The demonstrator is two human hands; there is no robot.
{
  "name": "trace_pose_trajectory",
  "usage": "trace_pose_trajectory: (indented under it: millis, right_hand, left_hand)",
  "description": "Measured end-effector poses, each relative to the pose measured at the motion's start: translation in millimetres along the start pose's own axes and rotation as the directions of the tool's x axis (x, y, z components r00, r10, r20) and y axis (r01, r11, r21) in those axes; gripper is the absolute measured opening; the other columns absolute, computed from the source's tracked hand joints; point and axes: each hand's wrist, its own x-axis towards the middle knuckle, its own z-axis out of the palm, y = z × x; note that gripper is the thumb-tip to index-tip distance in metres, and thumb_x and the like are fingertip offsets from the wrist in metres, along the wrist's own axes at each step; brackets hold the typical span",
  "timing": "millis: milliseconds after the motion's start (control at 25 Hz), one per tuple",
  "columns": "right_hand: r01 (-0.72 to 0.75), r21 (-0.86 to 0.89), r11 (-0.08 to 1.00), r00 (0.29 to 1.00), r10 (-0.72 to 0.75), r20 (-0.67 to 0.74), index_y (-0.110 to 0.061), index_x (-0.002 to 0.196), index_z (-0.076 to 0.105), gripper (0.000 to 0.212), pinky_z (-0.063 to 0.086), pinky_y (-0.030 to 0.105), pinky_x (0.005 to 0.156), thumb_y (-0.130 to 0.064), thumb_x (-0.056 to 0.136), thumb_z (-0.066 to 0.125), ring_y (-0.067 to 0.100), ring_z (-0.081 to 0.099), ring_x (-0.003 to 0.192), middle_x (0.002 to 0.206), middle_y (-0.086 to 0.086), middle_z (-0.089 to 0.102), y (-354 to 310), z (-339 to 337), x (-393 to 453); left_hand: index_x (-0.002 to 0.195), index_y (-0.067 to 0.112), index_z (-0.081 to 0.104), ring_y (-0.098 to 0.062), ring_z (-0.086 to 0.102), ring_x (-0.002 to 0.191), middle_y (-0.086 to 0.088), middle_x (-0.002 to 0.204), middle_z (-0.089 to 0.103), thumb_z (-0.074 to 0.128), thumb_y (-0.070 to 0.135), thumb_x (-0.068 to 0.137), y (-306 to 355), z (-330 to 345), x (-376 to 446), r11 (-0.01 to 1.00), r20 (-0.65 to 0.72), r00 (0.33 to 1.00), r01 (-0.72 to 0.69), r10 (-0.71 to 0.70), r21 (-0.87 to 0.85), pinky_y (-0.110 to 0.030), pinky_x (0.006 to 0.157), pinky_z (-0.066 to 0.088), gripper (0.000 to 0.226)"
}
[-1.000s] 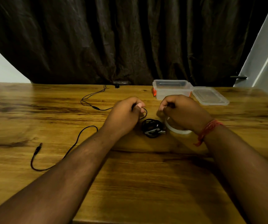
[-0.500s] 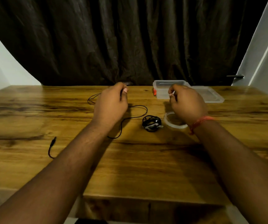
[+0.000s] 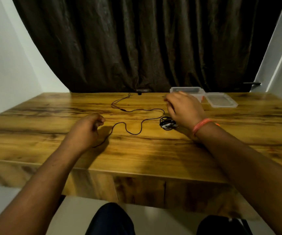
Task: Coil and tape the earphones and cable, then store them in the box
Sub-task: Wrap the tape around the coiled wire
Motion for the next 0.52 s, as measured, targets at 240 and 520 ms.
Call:
trace_pose_trajectory:
  millis: [240,520]
  right_hand:
    - [0.199,0.213,0.957,0.962,-0.232,0.145,-0.025,0.107,0.057,0.02,0.044,0.031,0.084,-0.035,0.097,0.044,0.015,0.051,0.101,0.105,-0.006,0.059,-125.5,5.2,-13.3]
    - [0.186,0.255,0.949,0.92,-0.26,0.295,-0.02,0.119,0.058,0.03,0.043,0.042,0.097,-0.035,0.094,0.05,0.023,0.045,0.117,0.119,0.001,0.053,-213.7,27.6,0.1]
  left_hand:
    - [0.125,0.018,0.06,-0.026,0.06,0.11,-0.005,0.124,0.06,0.061,0.025,0.092,-40.3,-17.1,-29.3,0.964,0.128,0.991,-0.062,0.03,0.257,-0.03,0.09,0.047,0.034]
    - [0.099,0.015,0.062,-0.03,0.056,0.091,-0.007,0.1,0.058,0.057,0.022,0.094,-68.4,-2.7,-35.4,0.908,0.129,0.984,-0.164,0.123,0.387,-0.039,0.077,0.047,0.009]
